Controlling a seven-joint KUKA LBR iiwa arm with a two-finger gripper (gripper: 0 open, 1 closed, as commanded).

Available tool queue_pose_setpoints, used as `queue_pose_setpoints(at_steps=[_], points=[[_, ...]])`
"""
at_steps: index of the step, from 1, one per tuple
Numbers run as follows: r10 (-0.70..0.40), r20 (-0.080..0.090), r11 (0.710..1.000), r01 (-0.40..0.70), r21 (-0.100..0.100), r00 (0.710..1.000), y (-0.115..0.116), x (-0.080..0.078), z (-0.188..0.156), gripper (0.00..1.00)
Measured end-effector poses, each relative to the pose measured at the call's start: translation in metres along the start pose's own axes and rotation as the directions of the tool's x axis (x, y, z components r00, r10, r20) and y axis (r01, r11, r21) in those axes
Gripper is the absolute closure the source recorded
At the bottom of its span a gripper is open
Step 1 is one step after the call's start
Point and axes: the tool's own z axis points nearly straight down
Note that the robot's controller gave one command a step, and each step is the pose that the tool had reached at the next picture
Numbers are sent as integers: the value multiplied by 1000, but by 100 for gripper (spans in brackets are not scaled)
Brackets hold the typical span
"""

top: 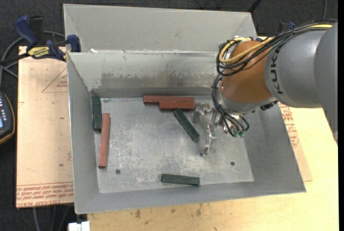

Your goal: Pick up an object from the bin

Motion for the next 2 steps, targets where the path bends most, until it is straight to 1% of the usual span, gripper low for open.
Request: queue_pose_setpoints(at_steps=[1,2], points=[[-84,-2,997,84,-1,996,54,-59,0,0],[-79,2,997,79,-1,997,51,-59,-1,100]])
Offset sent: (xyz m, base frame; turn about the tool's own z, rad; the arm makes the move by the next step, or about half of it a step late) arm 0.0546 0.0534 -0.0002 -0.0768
